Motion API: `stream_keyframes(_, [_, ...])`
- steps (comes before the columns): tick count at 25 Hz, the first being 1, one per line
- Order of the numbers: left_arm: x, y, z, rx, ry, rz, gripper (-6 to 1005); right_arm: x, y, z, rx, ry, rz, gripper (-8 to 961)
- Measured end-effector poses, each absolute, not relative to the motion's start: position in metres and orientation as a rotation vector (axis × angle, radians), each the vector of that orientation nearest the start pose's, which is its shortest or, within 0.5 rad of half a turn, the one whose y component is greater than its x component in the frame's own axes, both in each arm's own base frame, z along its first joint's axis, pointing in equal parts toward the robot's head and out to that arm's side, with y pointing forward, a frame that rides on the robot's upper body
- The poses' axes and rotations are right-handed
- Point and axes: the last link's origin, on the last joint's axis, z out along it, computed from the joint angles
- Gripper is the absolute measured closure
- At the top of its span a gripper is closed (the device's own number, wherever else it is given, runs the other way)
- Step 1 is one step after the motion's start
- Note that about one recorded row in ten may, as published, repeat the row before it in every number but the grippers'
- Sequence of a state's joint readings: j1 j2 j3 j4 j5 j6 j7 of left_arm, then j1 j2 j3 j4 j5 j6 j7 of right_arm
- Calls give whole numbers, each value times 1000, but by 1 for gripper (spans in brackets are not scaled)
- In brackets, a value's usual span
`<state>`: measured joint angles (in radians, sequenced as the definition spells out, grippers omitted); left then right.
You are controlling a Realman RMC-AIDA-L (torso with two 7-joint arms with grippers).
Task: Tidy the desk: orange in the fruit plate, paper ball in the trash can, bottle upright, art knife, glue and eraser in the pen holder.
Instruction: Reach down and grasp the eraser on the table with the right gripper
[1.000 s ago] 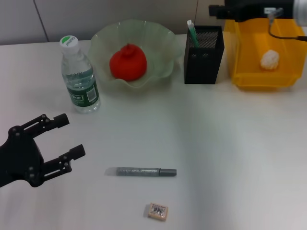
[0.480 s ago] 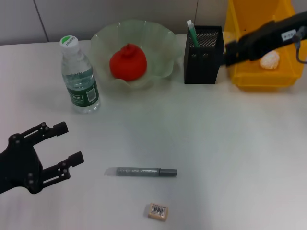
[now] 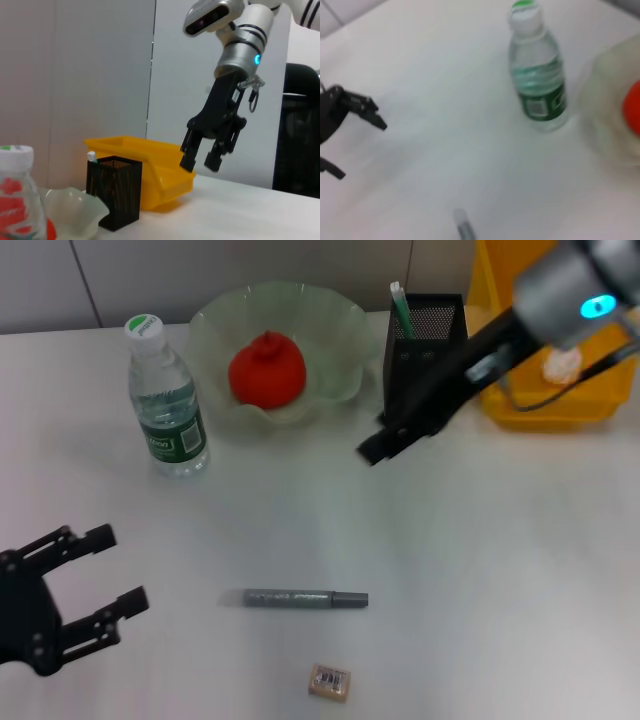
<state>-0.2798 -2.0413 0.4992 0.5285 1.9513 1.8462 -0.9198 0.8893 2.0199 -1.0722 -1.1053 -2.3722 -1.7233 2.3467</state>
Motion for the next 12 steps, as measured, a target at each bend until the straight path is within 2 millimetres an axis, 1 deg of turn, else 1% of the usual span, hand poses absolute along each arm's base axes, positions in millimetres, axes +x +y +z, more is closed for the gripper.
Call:
stream_keyframes(2, [-324,227,26,-2573,-376,-925,242,112,395,9,-2933,824,-237,381])
stream_keyframes(3, [-326,225,27,-2580,-378,-916,242,107,397,-6,-2955,806,-276,381])
stream_keyframes(4, [-327,224,28,-2589,-379,-909,242,107,397,-6,-2955,806,-276,381])
stream_keyframes(7, [-330,220,28,-2625,-386,-892,242,98,398,-25,-2979,769,-323,381])
stream_keyframes(12, [-332,216,26,-2666,-393,-864,242,87,387,-52,-3031,694,-443,381])
